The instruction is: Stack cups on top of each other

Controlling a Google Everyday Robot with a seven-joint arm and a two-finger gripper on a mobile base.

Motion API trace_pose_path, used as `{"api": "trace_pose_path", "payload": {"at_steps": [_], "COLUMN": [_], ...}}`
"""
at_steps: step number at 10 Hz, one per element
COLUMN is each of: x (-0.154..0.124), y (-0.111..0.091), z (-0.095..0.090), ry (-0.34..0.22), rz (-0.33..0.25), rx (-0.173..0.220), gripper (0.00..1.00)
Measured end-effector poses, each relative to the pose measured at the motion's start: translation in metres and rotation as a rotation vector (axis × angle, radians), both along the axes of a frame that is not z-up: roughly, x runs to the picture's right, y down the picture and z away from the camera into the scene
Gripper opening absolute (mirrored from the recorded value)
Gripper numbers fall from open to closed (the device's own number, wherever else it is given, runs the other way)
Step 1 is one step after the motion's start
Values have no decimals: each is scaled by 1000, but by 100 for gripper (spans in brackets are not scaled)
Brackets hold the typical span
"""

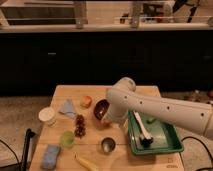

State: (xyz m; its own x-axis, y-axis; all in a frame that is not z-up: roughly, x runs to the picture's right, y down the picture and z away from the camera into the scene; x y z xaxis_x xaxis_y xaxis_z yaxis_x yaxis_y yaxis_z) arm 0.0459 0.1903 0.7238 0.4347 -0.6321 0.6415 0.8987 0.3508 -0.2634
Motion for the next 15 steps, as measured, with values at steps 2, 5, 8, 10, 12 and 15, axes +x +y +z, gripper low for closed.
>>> {"api": "trace_pose_path", "payload": {"at_steps": [2,5,8,10,12,15], "x": [-4,-7,-11,-13,-16,-25], "y": [16,35,44,48,51,53], "z": [2,2,0,0,0,0], "ry": [-30,-66,-104,-136,-161,-184], "rz": [-64,-144,-179,-184,-185,-178], "rx": [-34,-78,-115,-145,-171,-196], "gripper": [80,80,80,80,80,80]}}
